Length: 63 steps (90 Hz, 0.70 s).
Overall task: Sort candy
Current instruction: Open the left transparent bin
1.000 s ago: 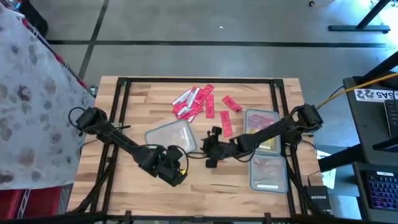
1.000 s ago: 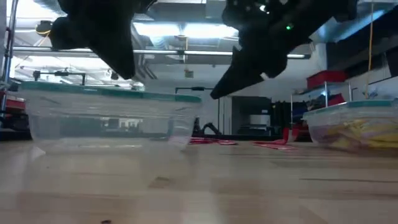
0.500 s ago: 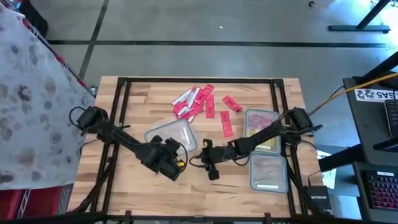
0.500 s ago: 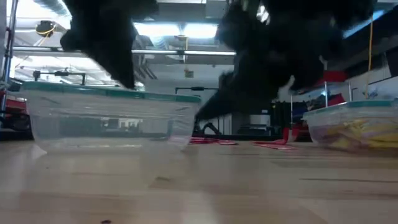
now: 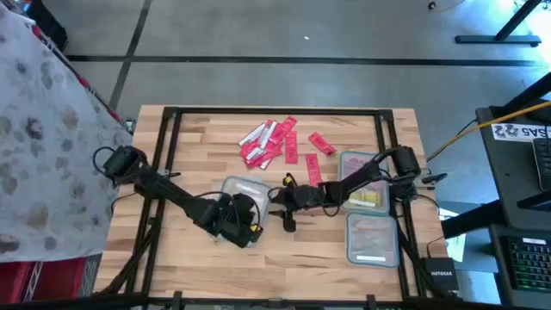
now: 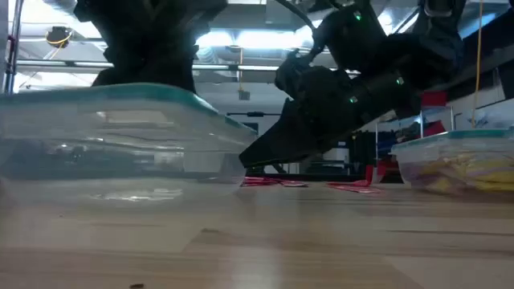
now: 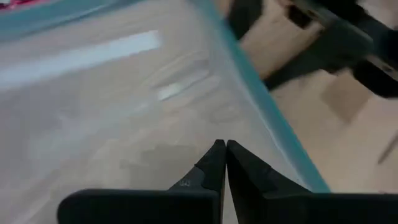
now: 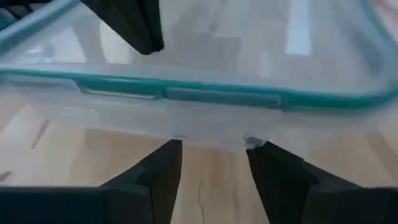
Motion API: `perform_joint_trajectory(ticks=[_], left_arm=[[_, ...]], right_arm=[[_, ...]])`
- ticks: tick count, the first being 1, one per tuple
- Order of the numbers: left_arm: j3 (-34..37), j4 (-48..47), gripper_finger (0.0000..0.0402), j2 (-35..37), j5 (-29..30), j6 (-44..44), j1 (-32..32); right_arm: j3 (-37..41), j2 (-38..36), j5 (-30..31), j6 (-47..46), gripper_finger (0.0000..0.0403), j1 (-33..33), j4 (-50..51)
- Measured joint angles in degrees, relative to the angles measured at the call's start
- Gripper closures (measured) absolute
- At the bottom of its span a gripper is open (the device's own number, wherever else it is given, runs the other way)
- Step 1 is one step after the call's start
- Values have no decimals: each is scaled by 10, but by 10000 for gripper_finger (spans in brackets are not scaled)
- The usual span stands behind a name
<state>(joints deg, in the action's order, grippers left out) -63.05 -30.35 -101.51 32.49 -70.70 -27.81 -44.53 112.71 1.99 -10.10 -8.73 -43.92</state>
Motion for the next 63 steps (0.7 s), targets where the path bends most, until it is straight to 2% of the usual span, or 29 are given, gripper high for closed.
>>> perform_joint_trajectory(ticks=[18, 50, 63], left_arm=[[29, 29, 402, 1, 10, 4, 0], [42, 58, 401, 2, 21, 47, 0], [42, 58, 401, 2, 26, 49, 0]], right_arm=[[47, -2, -34, 29, 233, 11, -106], [44, 15, -213, 45, 233, 73, -110], [24, 44, -259, 45, 233, 79, -104]])
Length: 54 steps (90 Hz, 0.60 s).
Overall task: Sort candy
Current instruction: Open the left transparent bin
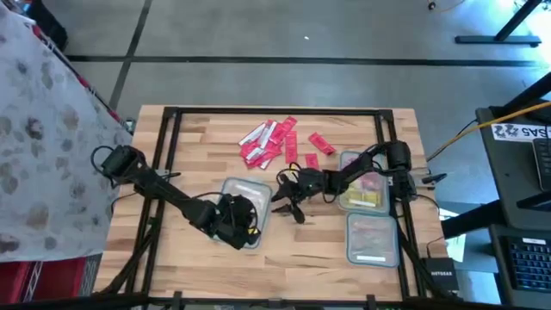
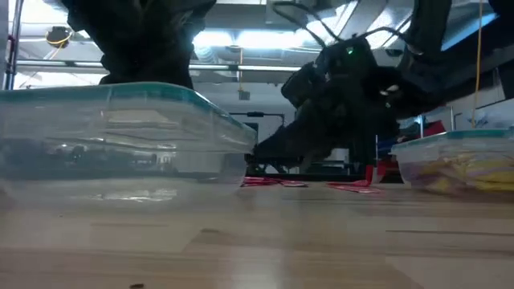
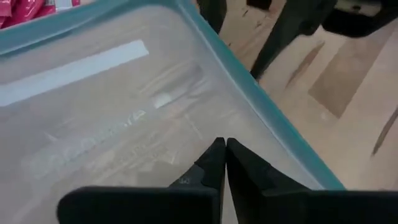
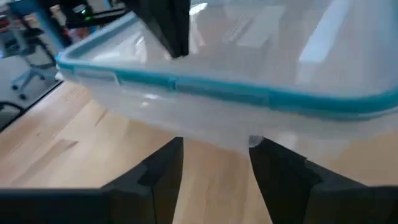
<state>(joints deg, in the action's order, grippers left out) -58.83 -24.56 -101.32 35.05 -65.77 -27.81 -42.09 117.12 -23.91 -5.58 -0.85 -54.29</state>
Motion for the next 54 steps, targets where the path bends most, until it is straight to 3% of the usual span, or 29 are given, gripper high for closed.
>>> perform_joint_trajectory(ticks=[29, 54], left_arm=[[-2, 8, 401, -23, 28, 4, -3], [-2, 8, 401, -25, 43, 20, -2]], right_arm=[[-10, 17, -16, 28, 233, -1, -18], [-9, 17, -21, 33, 233, 36, -12]])
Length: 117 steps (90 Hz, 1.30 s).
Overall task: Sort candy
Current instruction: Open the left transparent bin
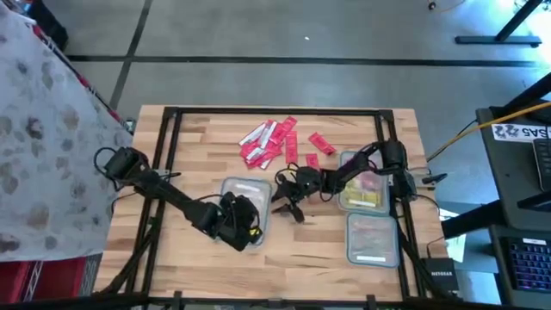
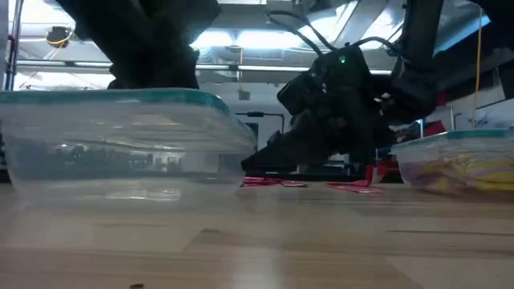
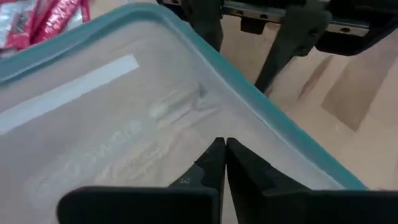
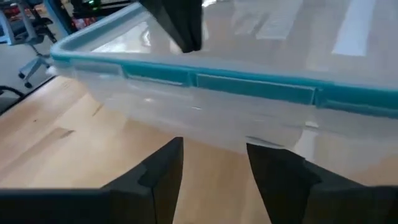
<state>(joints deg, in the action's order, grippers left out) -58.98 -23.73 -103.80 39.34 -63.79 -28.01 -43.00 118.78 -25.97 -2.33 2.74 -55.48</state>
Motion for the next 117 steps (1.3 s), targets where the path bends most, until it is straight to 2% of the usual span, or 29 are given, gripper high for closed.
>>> perform_joint_trajectory(ticks=[14, 37, 57, 84, 102, 112, 117], left_arm=[[0, 0, 401, -1, 3, 2, 0], [0, 0, 401, -1, 3, 15, 0], [0, 1, 401, -1, 3, 24, 1], [0, -1, 401, -3, 4, 38, 5], [-3, 4, 401, -17, 8, 24, 4], [-4, 14, 401, -19, 5, 20, 4], [-4, 12, 401, -20, 9, 15, 4]], right_arm=[[0, 0, -36, -2, 233, 22, -3], [0, -1, -55, -3, 233, 42, 5], [-9, -1, -109, -6, 233, 35, -2], [-20, -1, -131, 1, 233, 28, 17], [-20, 0, -204, -9, 233, 28, 19], [-17, 1, -274, -32, 233, 28, 23], [-18, 0, -332, -40, 233, 28, 12]])
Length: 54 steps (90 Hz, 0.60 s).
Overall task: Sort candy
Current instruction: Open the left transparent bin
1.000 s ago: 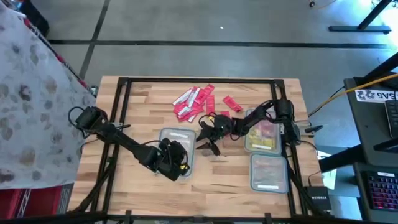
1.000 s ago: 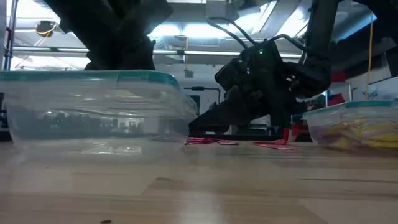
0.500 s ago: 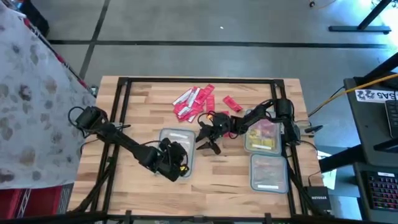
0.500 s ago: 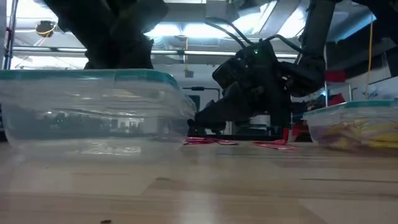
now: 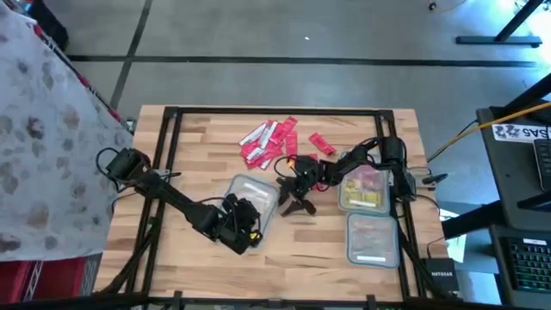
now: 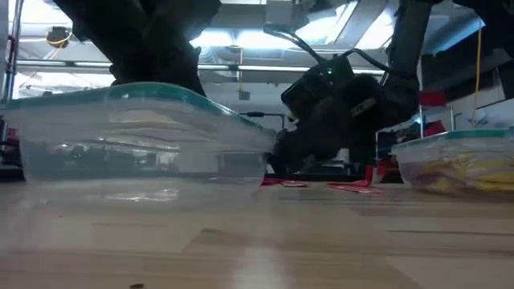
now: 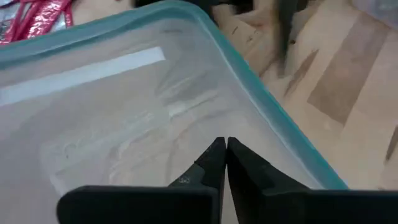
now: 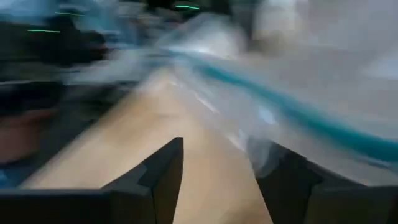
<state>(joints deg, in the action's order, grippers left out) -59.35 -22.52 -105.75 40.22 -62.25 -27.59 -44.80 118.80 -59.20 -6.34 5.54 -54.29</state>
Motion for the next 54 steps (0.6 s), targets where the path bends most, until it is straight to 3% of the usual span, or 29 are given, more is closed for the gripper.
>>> perform_joint_trajectory(ticks=[8, 32, 43, 54], left_arm=[[0, -1, 401, 0, 1, 0, 1], [0, 4, 401, 0, 4, -3, 1], [1, 23, 401, 2, 11, -3, 1], [-13, 16, 401, 10, 10, -1, 1]], right_arm=[[-3, -6, -44, -20, 233, 1, -8], [22, -47, -16, -24, 233, -5, 15], [29, -92, 86, 42, 233, -7, 102], [28, -110, 265, 82, 233, -4, 180]])
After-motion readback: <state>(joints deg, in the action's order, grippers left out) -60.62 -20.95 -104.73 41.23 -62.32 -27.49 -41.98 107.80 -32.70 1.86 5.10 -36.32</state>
